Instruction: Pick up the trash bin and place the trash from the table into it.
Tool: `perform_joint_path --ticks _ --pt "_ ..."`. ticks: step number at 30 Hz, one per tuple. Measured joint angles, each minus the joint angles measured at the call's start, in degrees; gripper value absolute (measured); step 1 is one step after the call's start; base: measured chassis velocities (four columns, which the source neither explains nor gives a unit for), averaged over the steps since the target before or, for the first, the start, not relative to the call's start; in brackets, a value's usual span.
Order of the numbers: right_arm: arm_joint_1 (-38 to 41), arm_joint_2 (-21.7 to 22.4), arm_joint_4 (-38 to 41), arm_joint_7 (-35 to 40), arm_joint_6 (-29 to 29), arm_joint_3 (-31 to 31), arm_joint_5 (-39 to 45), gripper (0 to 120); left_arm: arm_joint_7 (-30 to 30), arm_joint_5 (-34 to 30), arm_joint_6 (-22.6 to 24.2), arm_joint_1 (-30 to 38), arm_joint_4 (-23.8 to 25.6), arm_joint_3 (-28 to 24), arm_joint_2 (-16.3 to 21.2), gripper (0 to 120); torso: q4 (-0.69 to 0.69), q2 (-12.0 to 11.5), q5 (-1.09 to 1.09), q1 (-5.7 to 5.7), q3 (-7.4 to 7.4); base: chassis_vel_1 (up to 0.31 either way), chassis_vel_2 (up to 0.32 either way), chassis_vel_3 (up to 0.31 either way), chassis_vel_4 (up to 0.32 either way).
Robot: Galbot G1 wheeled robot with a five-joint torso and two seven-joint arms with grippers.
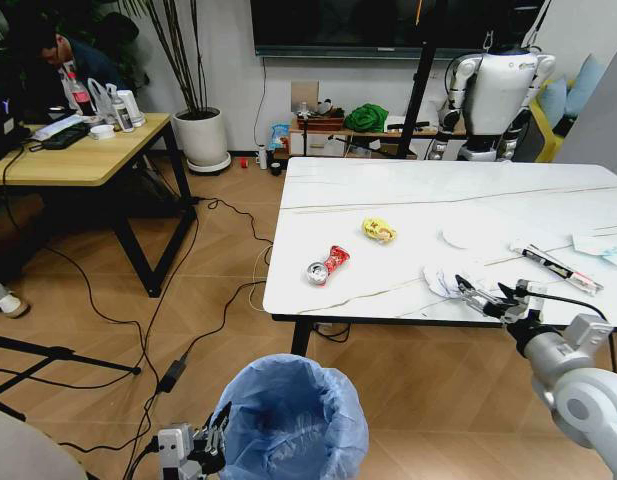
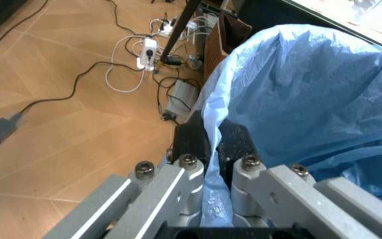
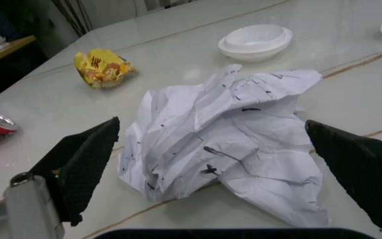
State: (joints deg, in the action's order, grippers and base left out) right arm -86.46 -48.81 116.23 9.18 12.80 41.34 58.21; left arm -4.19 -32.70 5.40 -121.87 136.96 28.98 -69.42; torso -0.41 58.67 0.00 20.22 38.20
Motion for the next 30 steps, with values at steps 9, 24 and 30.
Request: perform_joint_path --ticks 9,24,30 --pt "0.8 -0.1 -1.3 -0.1 -0.1 -0.6 0.1 75 -0.2 -0.1 0.1 0.3 -0.3 -0.1 -0.1 0 -0.01 0.0 0.00 0.00 -0.01 0.000 0.000 0.000 0.000" --pt "-0.5 -0.6 -0.2 -1.2 -0.7 -0.2 -0.6 18 -0.4 -0.5 0.2 0.3 -0.7 -1.1 0.9 0 0.00 0.0 0.00 -0.01 -0.01 0.000 0.000 0.000 0.000" --pt "-4.4 -0.5 3.9 -3.4 -1.3 2.2 -1.6 0 -1.5 -0.5 0.3 0.9 -1.2 -2.9 1.2 0 0.00 0.0 0.01 -0.01 -0.01 0.000 0.000 0.000 0.000"
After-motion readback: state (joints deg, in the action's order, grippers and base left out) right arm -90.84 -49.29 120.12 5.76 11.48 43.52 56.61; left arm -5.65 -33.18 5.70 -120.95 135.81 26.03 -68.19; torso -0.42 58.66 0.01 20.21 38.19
